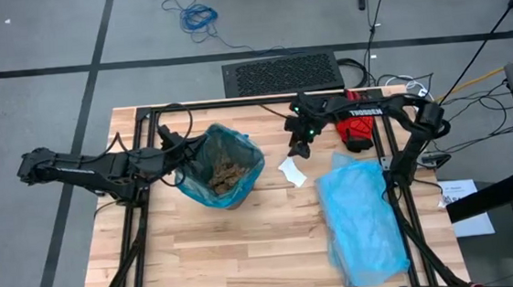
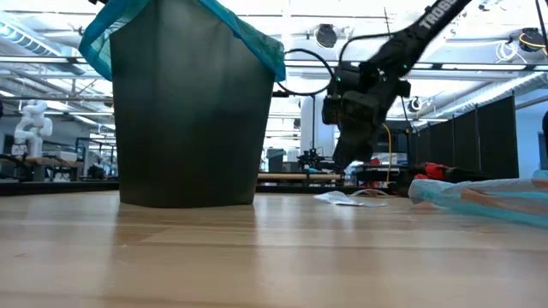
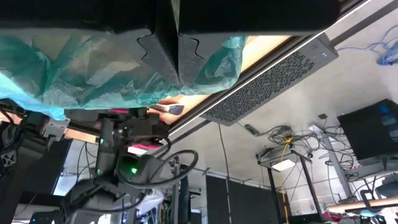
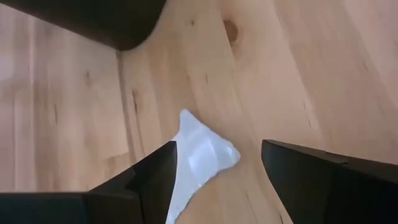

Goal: Place trash/remove bag and relplace
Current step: Put the white paper into the trash bin

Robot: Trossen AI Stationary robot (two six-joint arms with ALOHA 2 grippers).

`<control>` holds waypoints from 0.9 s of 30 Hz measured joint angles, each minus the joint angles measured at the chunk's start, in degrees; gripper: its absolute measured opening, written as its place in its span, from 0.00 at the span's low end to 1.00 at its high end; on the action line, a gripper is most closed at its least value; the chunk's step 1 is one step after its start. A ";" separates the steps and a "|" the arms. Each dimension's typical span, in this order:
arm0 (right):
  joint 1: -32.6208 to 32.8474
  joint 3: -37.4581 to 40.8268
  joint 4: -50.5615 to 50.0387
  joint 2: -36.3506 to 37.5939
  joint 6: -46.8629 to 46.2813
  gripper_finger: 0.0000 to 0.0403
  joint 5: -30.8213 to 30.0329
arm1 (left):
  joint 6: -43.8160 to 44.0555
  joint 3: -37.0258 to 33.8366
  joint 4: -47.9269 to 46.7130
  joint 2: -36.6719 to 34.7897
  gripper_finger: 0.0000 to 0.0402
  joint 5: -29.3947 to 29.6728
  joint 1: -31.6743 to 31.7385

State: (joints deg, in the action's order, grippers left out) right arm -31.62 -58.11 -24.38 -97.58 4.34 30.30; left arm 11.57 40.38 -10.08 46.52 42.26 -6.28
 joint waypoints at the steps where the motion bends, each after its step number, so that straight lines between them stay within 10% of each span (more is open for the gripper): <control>1: 0.04 1.10 1.44 0.02 -0.33 0.56 -0.23 | 0.00 0.00 0.04 0.00 0.00 0.02 0.02; 18: 0.48 5.59 10.77 -6.99 -2.25 0.55 5.64 | 0.17 0.00 0.14 0.00 0.00 0.02 0.01; 27: 4.32 5.68 10.33 -7.26 -3.21 0.36 4.44 | 0.20 0.00 0.10 0.00 0.00 0.02 0.00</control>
State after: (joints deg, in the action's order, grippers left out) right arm -27.29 -52.43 -14.05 -104.84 1.12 34.74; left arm 11.77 40.38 -9.98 46.52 42.28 -6.28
